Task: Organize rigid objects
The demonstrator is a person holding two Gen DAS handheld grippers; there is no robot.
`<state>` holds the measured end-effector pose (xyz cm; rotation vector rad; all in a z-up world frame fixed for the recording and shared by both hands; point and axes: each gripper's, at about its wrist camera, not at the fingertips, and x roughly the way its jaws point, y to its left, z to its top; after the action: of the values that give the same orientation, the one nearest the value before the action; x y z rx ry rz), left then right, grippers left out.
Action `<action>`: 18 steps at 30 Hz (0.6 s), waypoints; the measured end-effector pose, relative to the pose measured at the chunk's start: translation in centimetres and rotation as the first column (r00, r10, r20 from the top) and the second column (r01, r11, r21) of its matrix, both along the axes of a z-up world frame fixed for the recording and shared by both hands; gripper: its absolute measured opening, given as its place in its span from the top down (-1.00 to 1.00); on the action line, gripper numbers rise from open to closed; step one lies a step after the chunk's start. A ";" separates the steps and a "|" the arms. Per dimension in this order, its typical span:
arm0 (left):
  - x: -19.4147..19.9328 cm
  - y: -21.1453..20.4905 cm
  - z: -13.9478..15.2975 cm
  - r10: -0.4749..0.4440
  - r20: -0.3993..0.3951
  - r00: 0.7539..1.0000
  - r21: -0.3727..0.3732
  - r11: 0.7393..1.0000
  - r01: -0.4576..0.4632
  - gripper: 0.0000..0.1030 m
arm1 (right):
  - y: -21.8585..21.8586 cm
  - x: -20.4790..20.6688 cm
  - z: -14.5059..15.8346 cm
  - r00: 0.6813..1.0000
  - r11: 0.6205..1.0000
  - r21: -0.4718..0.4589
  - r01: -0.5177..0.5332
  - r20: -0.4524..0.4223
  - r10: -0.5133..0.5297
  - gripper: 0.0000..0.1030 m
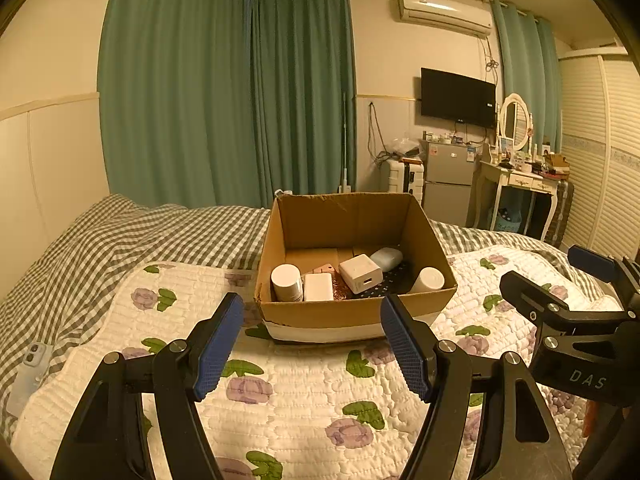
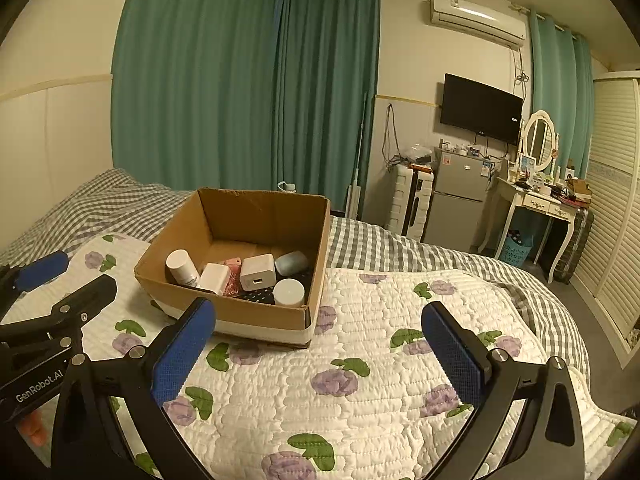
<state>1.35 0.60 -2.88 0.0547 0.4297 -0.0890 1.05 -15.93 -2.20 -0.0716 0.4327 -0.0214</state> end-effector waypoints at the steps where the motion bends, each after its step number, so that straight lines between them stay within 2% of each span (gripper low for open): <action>1: 0.0 0.0 0.0 -0.001 0.000 1.000 -0.001 1.000 0.001 -0.43 | 0.1 0.1 0.0 1.000 1.000 -0.003 0.001 -0.001 -0.001 -1.00; 18: -0.1 0.0 0.0 0.003 0.002 1.000 0.003 1.000 -0.003 -0.43 | 0.1 0.1 -0.2 1.000 1.000 -0.005 0.002 -0.004 -0.002 -1.00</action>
<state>1.27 0.58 -2.90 0.0572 0.4279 -0.0858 1.17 -15.81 -2.41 -0.0766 0.4369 -0.0244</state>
